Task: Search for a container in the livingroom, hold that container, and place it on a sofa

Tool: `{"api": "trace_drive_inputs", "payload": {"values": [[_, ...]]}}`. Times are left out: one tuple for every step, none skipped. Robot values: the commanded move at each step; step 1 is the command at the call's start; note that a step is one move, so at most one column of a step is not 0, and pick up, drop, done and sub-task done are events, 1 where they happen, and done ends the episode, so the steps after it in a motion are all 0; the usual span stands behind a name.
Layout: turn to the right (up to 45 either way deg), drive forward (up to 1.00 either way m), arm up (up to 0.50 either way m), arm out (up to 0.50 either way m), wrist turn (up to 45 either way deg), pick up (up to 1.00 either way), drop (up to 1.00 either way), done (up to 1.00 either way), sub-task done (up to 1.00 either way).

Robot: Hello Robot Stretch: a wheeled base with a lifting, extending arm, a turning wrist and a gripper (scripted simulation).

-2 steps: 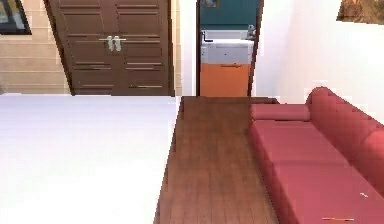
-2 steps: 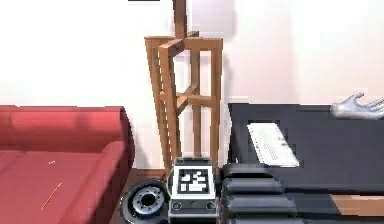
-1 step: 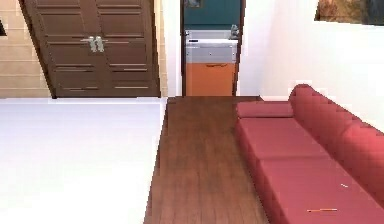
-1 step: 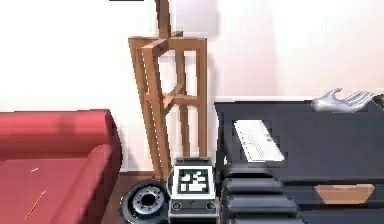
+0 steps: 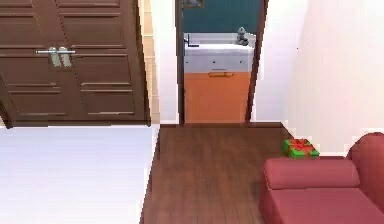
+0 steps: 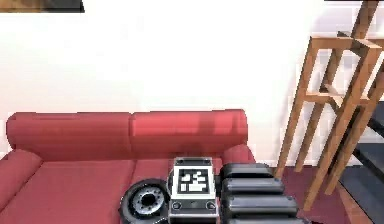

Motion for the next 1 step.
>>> {"api": "trace_drive_inputs", "payload": {"values": [[0.0, 0.40, 0.00, 0.00, 0.0, 0.00, 0.00, 0.00, 0.00]]}}
